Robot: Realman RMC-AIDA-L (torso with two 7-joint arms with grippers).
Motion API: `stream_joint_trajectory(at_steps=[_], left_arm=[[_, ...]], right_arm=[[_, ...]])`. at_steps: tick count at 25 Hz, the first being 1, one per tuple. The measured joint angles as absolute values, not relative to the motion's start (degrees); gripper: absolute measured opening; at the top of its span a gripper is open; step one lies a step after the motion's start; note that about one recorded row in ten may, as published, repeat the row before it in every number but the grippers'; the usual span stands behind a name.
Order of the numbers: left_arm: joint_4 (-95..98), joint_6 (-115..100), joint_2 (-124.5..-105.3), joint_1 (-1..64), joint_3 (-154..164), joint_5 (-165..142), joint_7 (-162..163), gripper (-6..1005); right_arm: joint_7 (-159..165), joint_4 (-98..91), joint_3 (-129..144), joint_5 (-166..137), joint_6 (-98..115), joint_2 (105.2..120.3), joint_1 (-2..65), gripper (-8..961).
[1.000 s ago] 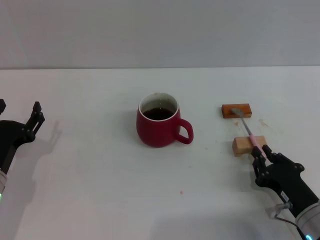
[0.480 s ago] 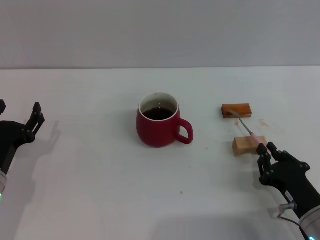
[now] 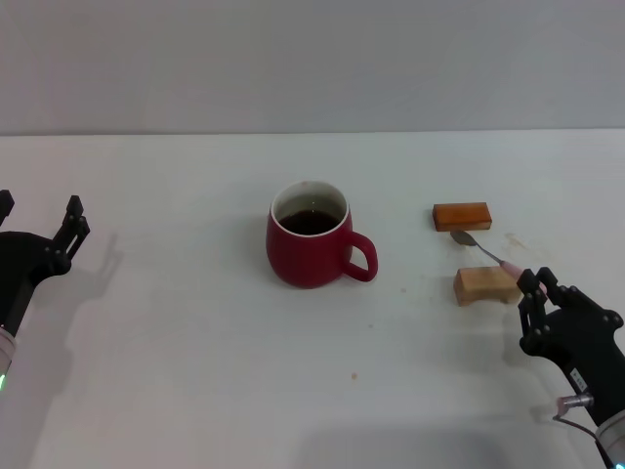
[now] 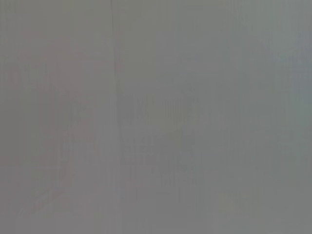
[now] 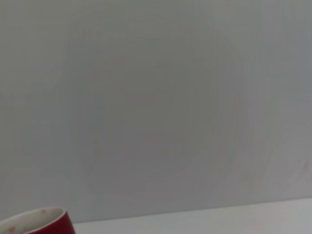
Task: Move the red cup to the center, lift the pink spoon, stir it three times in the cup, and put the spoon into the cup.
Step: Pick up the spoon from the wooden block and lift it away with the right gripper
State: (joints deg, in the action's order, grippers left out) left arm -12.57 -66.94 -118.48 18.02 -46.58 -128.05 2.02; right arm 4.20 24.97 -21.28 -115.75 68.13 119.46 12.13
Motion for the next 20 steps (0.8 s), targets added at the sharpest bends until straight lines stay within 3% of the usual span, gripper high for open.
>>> stream_joint_trajectory(at_steps=[20], left_arm=[[-12.6,-67.0,-118.48,17.7,-46.6,-128.1,2.0,844]], right_arm=[[1.4,24.9,-21.8,-115.4,77.2,119.24,11.4,134]])
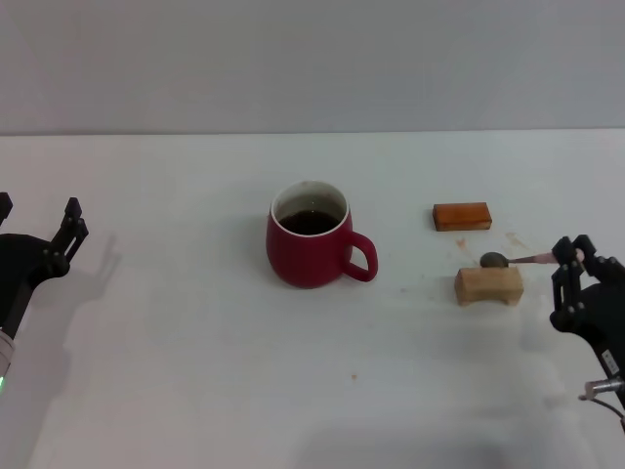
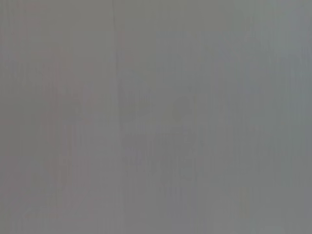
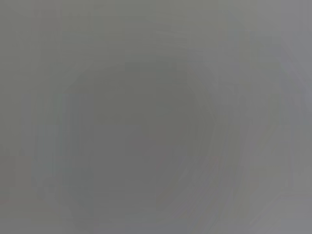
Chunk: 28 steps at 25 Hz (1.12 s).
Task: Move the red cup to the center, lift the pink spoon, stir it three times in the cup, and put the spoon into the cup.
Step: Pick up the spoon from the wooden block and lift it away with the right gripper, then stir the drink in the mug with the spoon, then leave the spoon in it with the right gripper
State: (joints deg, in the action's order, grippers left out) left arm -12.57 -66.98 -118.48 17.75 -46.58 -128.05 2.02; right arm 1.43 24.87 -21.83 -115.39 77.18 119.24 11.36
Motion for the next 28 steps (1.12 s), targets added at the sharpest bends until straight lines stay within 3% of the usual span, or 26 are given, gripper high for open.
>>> stream_joint_trajectory(at_steps=[17,28], left_arm=[[-12.7,-67.0,-118.47,17.9,-46.6,-128.1,2.0,844],[-12.6,-67.1,-118.53,17.8,-46.6,-128.1,2.0,844]], right_arm=[[1.3,24.9,-24.4,-115.4,88.3,119.09,12.6,133],[1.6,28.3,-24.4,-115.9,89.4,118.67,19.5,133]])
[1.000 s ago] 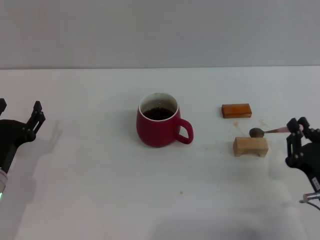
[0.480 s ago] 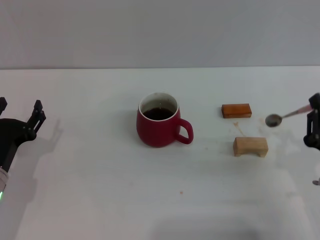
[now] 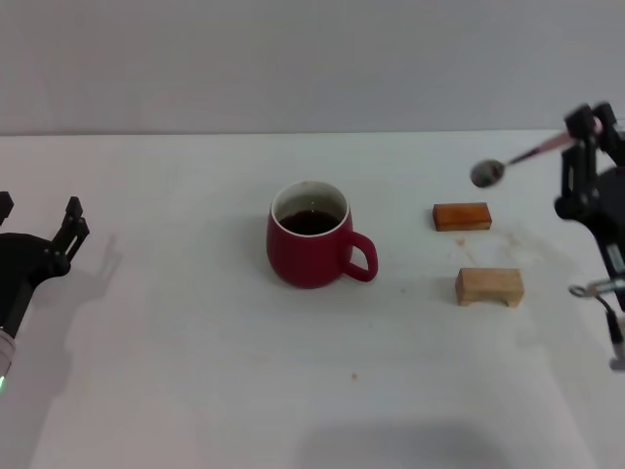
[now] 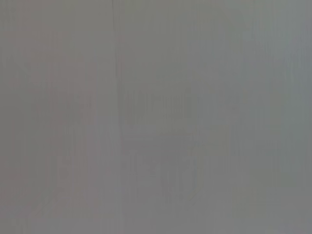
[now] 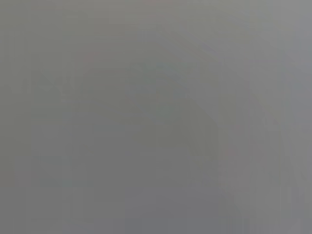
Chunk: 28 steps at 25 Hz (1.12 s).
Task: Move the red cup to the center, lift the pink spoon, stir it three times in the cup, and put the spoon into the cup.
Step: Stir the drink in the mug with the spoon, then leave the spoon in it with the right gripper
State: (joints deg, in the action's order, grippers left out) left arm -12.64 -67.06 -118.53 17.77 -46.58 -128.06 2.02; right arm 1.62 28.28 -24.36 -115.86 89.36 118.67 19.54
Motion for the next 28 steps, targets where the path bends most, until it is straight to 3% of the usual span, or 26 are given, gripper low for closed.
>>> stream_joint_trajectory(at_steps=[7,28], left_arm=[[-12.8,-67.1,-118.57,17.6,-46.6,-128.1,2.0,844],[-13.1,-67.1,-118.57,17.9,-46.8,-128.1,2.0,844]], right_arm=[[1.6,31.5,-23.6,-119.0,87.7,118.84,24.5,136],[1.3,33.3,-23.6,-122.0,71.3,119.50,29.7,145]])
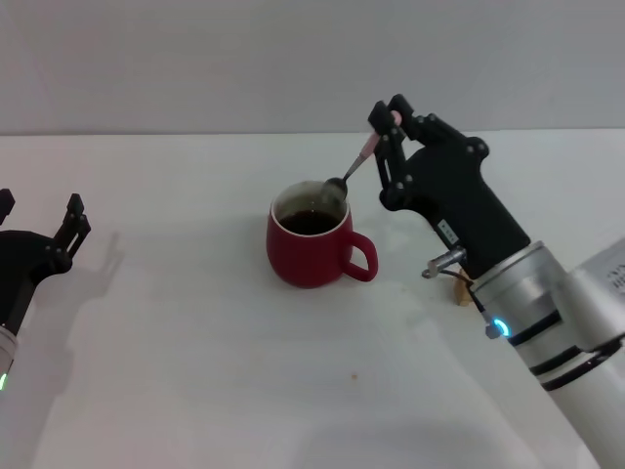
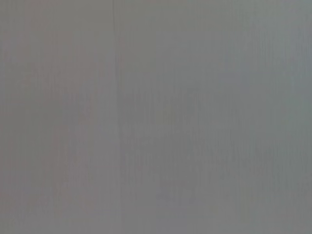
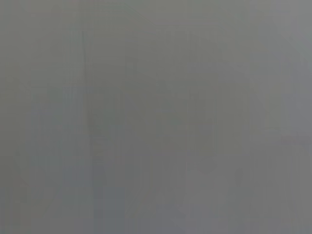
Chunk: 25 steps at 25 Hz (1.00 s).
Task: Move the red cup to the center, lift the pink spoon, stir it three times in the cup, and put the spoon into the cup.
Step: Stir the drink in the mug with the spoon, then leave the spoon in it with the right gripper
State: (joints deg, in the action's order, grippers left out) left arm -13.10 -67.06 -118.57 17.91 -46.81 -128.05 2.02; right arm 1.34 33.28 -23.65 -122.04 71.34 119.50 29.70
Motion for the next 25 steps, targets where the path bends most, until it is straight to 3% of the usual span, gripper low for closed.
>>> stream_joint_trajectory(at_steps=[25], left_arm=[[-13.1,-67.1,-118.56,17.9,-46.6,-128.1,2.0,844]], right_arm=[[1.7,33.9,-24.2,-122.0,55.2,119.78,35.7,155]])
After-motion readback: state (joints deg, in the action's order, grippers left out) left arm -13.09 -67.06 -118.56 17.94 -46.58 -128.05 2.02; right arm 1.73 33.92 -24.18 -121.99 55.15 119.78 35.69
